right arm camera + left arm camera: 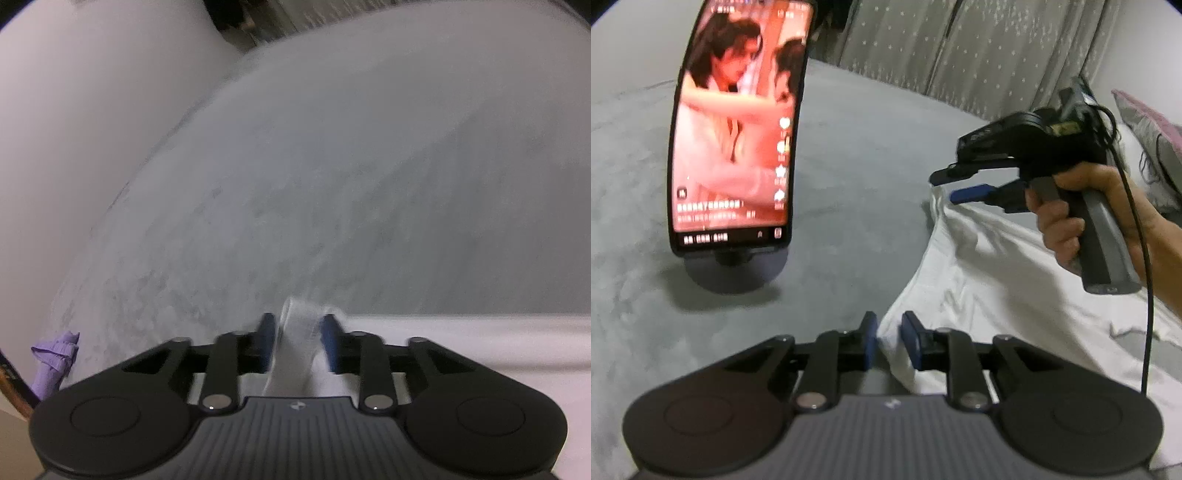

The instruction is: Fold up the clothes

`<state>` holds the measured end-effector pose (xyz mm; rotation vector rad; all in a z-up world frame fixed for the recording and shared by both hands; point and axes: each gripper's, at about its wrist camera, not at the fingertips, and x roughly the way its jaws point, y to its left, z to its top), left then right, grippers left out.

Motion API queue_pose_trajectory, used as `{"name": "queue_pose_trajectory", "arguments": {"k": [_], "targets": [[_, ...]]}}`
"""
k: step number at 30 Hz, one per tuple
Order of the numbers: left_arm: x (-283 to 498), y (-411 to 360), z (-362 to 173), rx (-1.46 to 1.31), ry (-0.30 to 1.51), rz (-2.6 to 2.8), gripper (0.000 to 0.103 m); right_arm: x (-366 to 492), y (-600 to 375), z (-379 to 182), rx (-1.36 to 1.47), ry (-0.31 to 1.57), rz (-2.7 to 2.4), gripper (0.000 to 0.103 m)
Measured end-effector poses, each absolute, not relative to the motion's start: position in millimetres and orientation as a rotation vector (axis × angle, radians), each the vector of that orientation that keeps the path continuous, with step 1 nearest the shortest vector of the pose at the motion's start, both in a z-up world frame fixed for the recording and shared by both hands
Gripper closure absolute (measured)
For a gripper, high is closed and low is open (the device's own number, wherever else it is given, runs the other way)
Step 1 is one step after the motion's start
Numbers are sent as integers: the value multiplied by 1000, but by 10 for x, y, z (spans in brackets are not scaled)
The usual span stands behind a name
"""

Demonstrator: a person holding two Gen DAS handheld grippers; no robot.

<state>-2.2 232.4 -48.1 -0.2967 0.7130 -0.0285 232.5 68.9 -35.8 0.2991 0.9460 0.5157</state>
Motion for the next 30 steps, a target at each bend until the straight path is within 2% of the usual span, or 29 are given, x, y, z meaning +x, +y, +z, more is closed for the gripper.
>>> {"name": "queue_pose_trajectory", "arguments": {"k": [6,18,30], "targets": [[-41,2301,-368,-314,644,-66,85,2257,362,-147,213,881,477,65],[371,2000,-470,-287,660,-255,85,2048,-139,-397,61,862,342,65],[668,1846,-556,-280,711,-280,85,1763,-954,-227,-127,752,255,65]]}}
